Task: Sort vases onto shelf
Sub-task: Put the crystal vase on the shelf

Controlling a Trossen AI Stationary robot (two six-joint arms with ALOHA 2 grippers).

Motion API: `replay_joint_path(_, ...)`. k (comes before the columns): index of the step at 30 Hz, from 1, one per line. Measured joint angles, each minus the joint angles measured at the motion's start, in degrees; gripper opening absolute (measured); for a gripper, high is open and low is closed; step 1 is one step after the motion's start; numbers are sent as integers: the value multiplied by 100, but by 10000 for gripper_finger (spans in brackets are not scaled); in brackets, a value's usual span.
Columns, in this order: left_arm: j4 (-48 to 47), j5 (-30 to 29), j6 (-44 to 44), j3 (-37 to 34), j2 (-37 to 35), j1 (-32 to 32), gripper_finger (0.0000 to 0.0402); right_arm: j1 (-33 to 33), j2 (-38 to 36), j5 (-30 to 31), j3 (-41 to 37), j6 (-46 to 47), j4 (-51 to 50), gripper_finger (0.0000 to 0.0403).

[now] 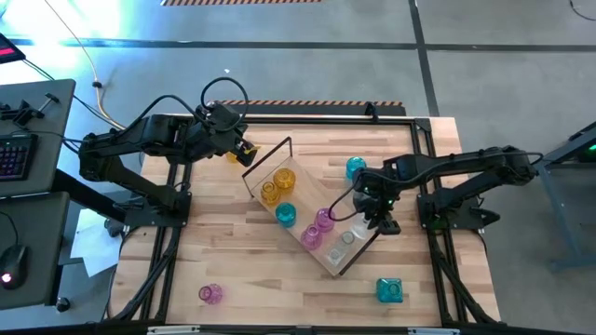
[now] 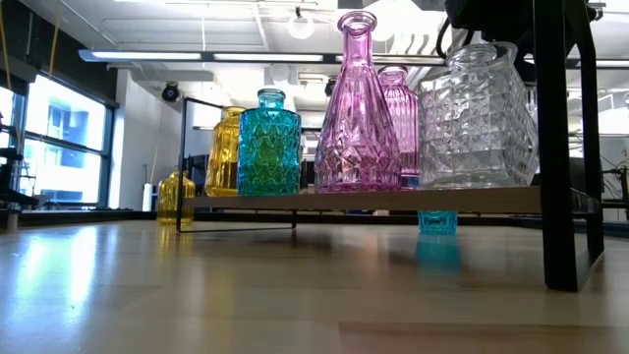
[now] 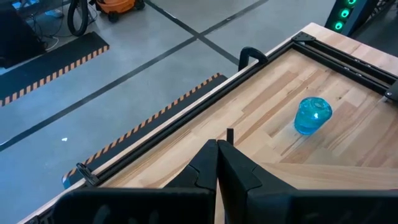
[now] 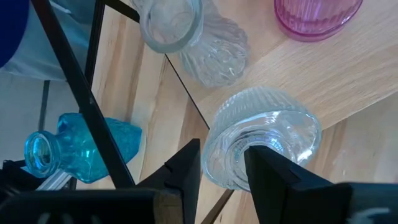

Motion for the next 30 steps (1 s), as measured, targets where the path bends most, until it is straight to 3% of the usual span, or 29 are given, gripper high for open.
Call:
replay_joint_path(19,-2,4,-39,0,-1,-1,0,-151,584,-156,-4,-283,-125,108)
replay_joint_path(30,-2,0,-2,0,-1,0,0,-154,577,-239,2,-65,-114,180)
